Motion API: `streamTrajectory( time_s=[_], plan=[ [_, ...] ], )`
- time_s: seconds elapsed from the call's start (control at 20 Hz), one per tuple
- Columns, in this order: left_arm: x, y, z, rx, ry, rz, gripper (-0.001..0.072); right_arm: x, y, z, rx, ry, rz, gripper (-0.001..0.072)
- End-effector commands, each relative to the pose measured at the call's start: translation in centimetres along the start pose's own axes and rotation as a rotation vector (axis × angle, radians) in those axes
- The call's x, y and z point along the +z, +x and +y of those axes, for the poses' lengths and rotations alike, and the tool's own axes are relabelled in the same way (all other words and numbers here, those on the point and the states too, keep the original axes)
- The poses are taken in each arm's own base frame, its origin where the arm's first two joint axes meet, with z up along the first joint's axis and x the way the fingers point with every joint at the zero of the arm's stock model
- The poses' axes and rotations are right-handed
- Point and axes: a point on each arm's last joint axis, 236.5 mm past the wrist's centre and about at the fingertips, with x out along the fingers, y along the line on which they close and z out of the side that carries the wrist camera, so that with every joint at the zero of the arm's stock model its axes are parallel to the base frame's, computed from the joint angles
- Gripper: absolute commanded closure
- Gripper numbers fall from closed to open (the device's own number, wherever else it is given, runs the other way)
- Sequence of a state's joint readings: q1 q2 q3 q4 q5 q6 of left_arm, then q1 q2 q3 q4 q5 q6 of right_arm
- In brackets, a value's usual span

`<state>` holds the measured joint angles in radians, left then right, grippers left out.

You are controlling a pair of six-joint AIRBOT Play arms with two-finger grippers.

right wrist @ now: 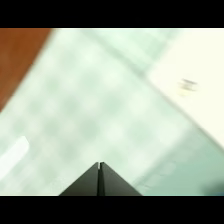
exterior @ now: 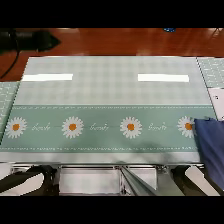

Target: Fold the shirts.

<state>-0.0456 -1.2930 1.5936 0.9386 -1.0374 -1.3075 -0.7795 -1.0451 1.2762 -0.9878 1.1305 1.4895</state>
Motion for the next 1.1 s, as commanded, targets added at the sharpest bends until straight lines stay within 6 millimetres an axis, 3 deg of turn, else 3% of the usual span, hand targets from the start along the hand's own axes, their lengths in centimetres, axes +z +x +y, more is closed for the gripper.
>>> streamTrajectory(
  time_s=[0.0, 0.05, 0.1, 0.15, 0.3, 0.4, 0.45, 0.6, 1.05],
  plan=[
    [1.5, 0.3, -1.2, 0.124, 0.113, 0.053, 0.0695, -3.9, 5.0, 15.0, 0.216, -0.367, 0.075, 0.0687],
    [-0.2, 0.8, -0.6, 0.167, 0.118, 0.114, 0.0694, -6.7, 6.4, 16.6, 0.211, -0.460, 0.132, 0.0687],
    [-2.4, 1.6, 0.1, 0.198, 0.124, 0.182, 0.0694, -9.6, 7.8, 17.0, 0.171, -0.548, 0.202, 0.0687],
    [-4.9, 2.7, 1.2, 0.217, 0.115, 0.245, 0.0694, -12.0, 9.2, 16.4, 0.106, -0.621, 0.270, 0.0687],
    [-14.4, 5.9, 5.5, 0.260, 0.002, 0.459, 0.0694, -19.2, 13.1, 11.8, -0.093, -0.725, 0.522, 0.0687],
    [-17.9, 6.7, 7.1, 0.277, -0.032, 0.515, 0.0694, -22.3, 14.5, 10.0, -0.131, -0.723, 0.644, 0.0687],
    [-18.3, 6.8, 7.3, 0.279, -0.035, 0.521, 0.0694, -23.0, 15.0, 9.8, -0.134, -0.705, 0.665, 0.0687],
    [-17.9, 6.7, 7.2, 0.277, -0.028, 0.510, 0.0694, -22.5, 15.7, 10.4, -0.123, -0.696, 0.627, 0.0687],
    [-18.3, 6.6, 7.2, 0.277, -0.032, 0.530, 0.0693, -22.4, 15.7, 10.3, -0.127, -0.697, 0.621, 0.0687]
  ],
)
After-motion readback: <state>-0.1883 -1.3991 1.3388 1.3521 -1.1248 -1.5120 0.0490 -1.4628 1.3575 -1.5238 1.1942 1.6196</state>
